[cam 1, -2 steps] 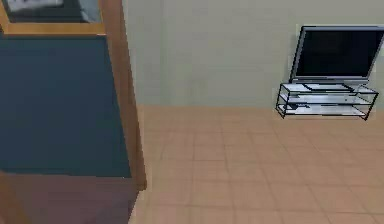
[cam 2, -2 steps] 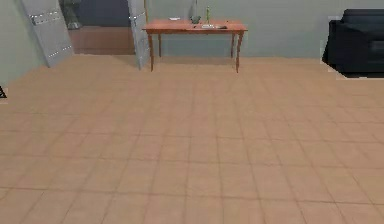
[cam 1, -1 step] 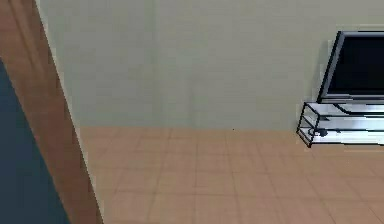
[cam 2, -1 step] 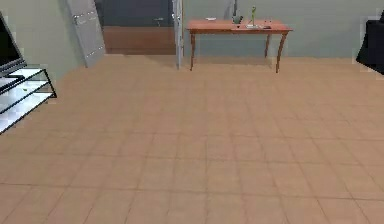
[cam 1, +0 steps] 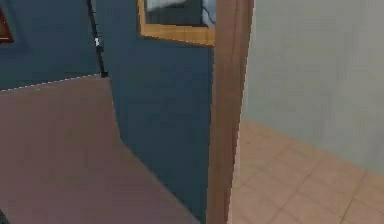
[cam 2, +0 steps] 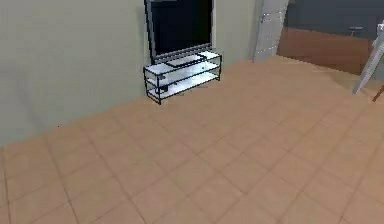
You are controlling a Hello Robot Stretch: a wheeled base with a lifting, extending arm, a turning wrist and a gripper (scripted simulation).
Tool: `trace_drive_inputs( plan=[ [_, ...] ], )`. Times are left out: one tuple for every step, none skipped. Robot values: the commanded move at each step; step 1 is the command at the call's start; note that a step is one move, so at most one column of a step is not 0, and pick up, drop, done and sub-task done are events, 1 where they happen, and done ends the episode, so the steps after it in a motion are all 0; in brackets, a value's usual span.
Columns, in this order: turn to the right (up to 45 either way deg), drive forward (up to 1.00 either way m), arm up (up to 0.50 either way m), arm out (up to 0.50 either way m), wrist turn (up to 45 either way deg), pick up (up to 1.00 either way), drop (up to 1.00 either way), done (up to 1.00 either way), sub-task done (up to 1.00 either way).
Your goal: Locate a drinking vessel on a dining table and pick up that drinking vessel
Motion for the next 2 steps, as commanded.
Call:
trace_drive_inputs(
  plan=[
    [-30.0, 0.0, 0.0, 0.0, 0.0, 0.0, 0.0, 0.0, 0.0],
    [-3.0, 0.0, 0.0, 0.0, 0.0, 0.0, 0.0, 0.0, 0.0]
  ],
)
